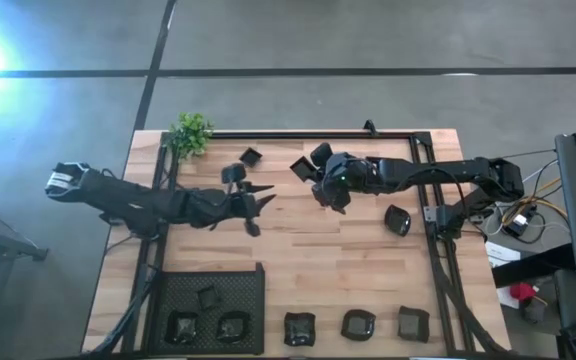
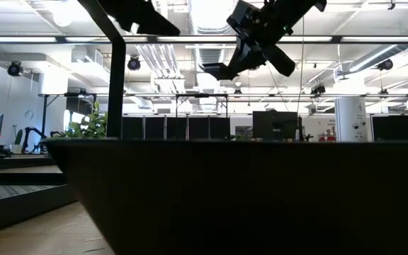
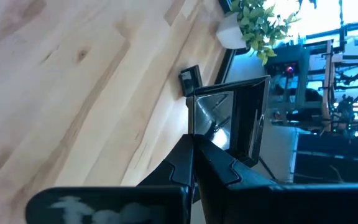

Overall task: Pick & Place Mini shaped plates
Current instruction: Stack the square plate on top of the square plate on the shelf

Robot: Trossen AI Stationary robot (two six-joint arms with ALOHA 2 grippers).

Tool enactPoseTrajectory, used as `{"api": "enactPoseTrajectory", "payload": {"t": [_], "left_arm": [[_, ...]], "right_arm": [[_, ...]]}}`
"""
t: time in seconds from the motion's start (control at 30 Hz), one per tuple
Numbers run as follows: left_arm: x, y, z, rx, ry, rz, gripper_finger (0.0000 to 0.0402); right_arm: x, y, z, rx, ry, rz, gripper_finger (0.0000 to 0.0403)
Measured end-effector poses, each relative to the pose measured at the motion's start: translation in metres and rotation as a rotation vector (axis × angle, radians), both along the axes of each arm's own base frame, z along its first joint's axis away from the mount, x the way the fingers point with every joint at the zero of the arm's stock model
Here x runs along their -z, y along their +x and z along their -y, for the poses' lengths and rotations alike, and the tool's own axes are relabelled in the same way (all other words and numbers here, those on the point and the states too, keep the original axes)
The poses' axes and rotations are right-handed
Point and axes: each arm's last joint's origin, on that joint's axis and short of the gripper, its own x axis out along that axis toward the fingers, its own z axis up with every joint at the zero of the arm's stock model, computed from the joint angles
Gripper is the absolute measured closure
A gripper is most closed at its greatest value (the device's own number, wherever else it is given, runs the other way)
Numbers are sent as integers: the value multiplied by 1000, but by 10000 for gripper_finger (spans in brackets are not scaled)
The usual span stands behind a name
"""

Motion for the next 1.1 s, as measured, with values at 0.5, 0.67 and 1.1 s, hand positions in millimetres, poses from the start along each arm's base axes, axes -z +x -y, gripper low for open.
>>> {"api": "enactPoseTrajectory", "payload": {"t": [0.5, 0.67, 1.1], "left_arm": [[-9, 55, -3, -31, 49, -160, 300], [-5, 64, -4, -11, 23, -208, 300], [6, 72, -14, -20, 45, -256, 300]], "right_arm": [[0, 2, -12, -117, 1, -15, 395], [0, 2, -13, -118, 0, -16, 395], [0, 2, -13, -122, 3, -16, 395]]}}
